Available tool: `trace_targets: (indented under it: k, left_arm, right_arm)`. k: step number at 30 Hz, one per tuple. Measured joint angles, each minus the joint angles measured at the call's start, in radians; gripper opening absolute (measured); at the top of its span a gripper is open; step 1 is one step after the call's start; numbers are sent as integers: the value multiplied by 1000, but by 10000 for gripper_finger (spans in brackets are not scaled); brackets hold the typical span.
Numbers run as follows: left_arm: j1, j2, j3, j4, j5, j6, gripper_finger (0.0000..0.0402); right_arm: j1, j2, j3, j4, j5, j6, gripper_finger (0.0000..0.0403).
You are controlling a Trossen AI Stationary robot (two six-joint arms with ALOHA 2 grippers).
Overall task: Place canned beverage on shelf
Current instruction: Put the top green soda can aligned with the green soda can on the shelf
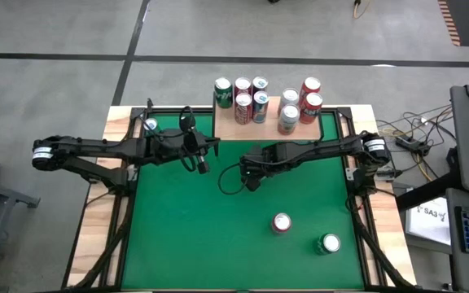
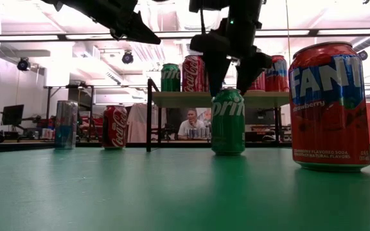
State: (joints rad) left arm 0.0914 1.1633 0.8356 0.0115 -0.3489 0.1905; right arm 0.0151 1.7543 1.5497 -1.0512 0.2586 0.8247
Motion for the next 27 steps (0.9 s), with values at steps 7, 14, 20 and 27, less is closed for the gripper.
trace_targets:
  k: [7, 14, 20, 27]
  left_arm:
    - [0, 0, 0, 0, 0, 0, 0]
    - [0, 2, 0, 2, 0, -9, 0]
    - [0, 2, 0, 0, 0, -23, 0]
    - [0, 2, 0, 2, 20, -57, 3]
  right_arm:
    - [0, -2, 0, -2, 32, -7, 361]
    - [0, 61, -4, 16, 32, -33, 361]
    - [0, 107, -4, 42, 35, -81, 335]
    - [0, 87, -3, 46, 24, -118, 302]
